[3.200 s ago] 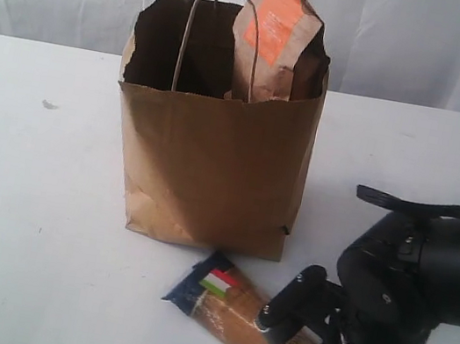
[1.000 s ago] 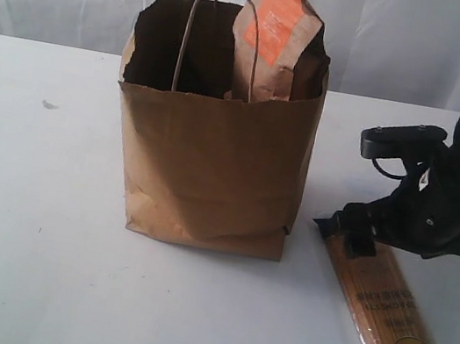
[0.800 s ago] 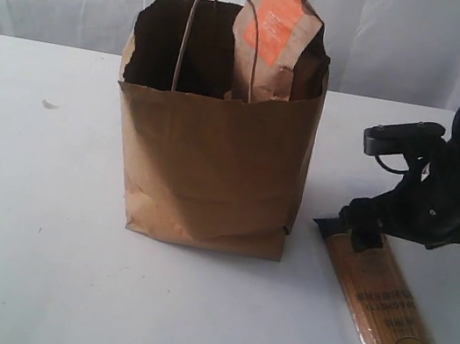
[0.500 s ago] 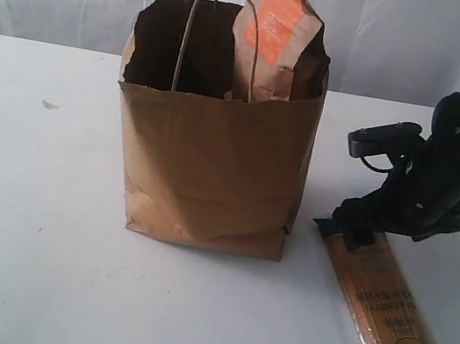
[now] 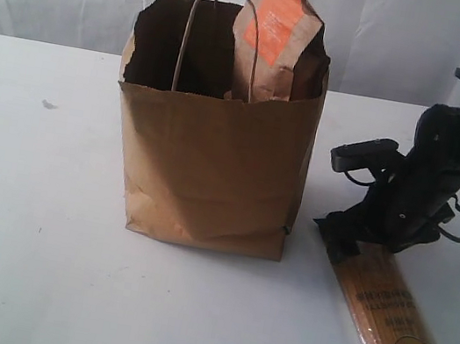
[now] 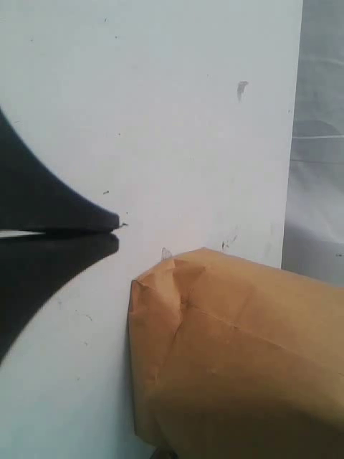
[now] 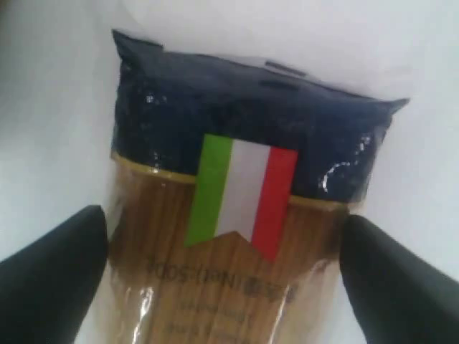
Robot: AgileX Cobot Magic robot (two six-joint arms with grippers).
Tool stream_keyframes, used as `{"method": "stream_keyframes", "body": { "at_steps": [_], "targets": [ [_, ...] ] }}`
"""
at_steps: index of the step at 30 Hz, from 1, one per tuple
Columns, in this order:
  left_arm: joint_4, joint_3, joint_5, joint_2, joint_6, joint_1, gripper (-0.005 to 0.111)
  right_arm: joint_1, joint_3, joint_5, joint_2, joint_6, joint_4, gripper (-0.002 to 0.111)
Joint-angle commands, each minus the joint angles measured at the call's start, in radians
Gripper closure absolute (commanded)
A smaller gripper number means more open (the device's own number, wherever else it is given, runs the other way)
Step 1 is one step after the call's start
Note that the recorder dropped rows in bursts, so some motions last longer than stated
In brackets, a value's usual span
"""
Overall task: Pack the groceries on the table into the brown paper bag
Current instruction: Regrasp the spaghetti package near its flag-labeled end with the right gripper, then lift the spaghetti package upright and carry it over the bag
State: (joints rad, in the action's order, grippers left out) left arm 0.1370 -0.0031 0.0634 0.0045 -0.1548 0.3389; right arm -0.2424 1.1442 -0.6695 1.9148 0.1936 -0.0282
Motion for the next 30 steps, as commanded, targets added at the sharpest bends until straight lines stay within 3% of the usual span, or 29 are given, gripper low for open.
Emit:
{"method": "stream_keyframes", "body": {
  "at_steps": [1, 7, 9, 11, 15, 16, 30],
  "targets": [
    [0.011, 0.003, -0.003, -0.005, -0.002, -0.001, 0.107, 0.005, 0.007, 0.010, 0.014, 0.012, -0.006, 0.027],
    [0.011, 0.003, -0.003, -0.005, -0.002, -0.001, 0.107, 0.005, 0.007, 0.019, 0.018, 0.012, -0.004, 0.028],
    [0.011, 0.003, -0.003, -0.005, -0.002, -0.001, 0.107, 0.005, 0.007, 0.019, 0.020, 0.012, -0.004, 0.035],
    [0.011, 0.003, -0.003, -0.005, -0.002, -0.001, 0.107, 0.005, 0.007, 0.019, 0.020, 0.006, -0.004, 0.052],
    [0.011, 0.003, -0.003, -0.005, -0.002, -0.001, 0.107, 0.005, 0.007, 0.021, 0.020, 0.004, -0.004, 0.102],
    [0.011, 0.003, -0.003, -0.005, -0.002, -0.001, 0.107, 0.005, 0.007, 0.021, 0.020, 0.004, -0.004, 0.108],
    [0.011, 0.003, -0.003, -0.005, -0.002, -0.001, 0.107, 0.005, 0.010, 0.042, -0.302, 0.004, -0.004, 0.108]
  ]
}}
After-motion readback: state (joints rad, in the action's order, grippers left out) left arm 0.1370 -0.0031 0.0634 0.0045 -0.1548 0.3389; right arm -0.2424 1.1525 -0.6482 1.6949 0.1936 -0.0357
